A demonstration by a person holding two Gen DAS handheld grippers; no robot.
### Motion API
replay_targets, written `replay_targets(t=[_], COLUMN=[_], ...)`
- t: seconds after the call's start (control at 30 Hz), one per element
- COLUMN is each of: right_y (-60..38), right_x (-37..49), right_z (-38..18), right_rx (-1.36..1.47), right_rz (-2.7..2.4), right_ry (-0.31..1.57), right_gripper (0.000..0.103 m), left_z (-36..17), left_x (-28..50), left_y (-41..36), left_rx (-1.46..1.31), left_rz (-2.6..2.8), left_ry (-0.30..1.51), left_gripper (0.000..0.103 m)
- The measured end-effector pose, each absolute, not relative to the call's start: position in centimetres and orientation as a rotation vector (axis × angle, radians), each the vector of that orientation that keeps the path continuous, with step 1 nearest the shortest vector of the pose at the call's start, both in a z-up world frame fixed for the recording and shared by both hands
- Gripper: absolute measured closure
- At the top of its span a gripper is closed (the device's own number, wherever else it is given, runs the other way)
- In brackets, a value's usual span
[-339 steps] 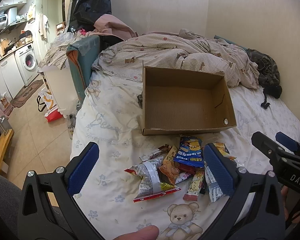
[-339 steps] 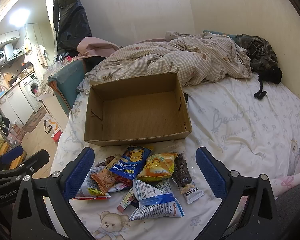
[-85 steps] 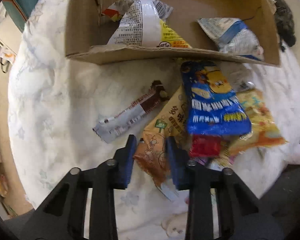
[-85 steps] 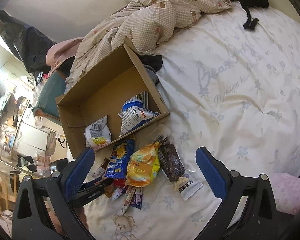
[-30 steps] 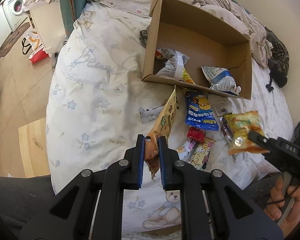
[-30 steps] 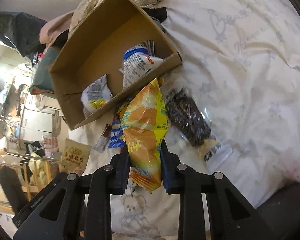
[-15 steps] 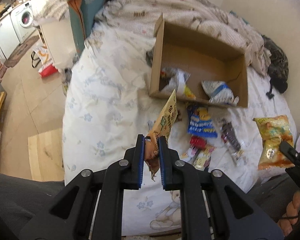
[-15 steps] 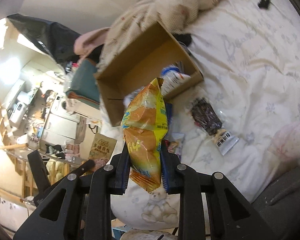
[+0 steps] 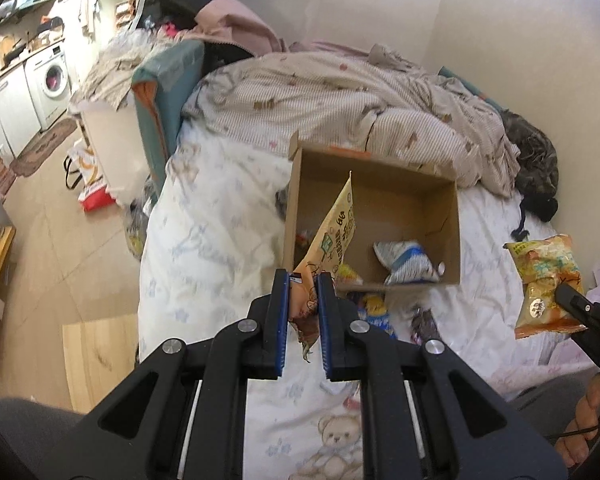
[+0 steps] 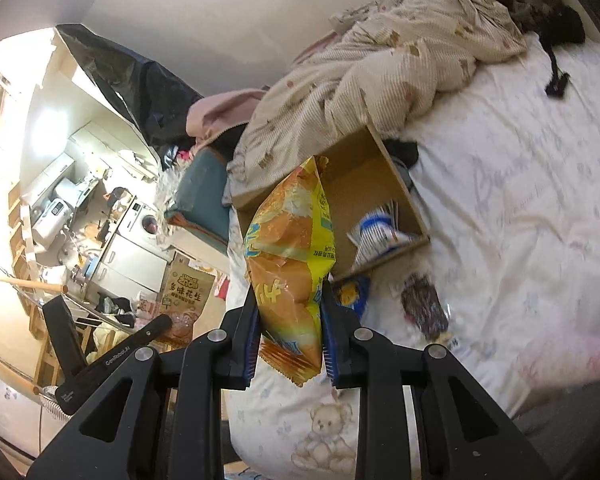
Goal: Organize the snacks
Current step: 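Lower both packets into the box and open both tools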
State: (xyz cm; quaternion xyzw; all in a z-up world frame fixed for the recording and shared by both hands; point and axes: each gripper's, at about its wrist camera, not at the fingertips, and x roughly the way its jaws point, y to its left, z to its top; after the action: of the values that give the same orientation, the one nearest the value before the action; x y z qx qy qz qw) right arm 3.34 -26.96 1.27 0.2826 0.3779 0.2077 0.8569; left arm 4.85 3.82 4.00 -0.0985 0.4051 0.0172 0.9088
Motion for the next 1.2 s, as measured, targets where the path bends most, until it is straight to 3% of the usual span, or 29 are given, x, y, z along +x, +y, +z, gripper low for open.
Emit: replay_targets(t=[0.37,0.93,1.2], right_y=[-25.2,-22.3,-21.0], right_x=[11.2,20.1,21.5], right_z=[1.9,-8.1,-9.9], right_rx=[0.557,0.549,0.510], right_rz=[0.445,0.409,0.391], right_ry=[0.796,1.027,1.087], right_gripper=[0.076,0.075,0.075], left_z=[4.7,-4.4,-4.7], left_x=[12.0,19.1,20.0], left_y=[1.7,0.8,1.8], left_rx=[-0.145,-0.123,-0.139], left_rz=[-0.001,0.008,-0.012], left_ry=[0.819,0.924,0.904], left_gripper=[0.092,0.092,0.092])
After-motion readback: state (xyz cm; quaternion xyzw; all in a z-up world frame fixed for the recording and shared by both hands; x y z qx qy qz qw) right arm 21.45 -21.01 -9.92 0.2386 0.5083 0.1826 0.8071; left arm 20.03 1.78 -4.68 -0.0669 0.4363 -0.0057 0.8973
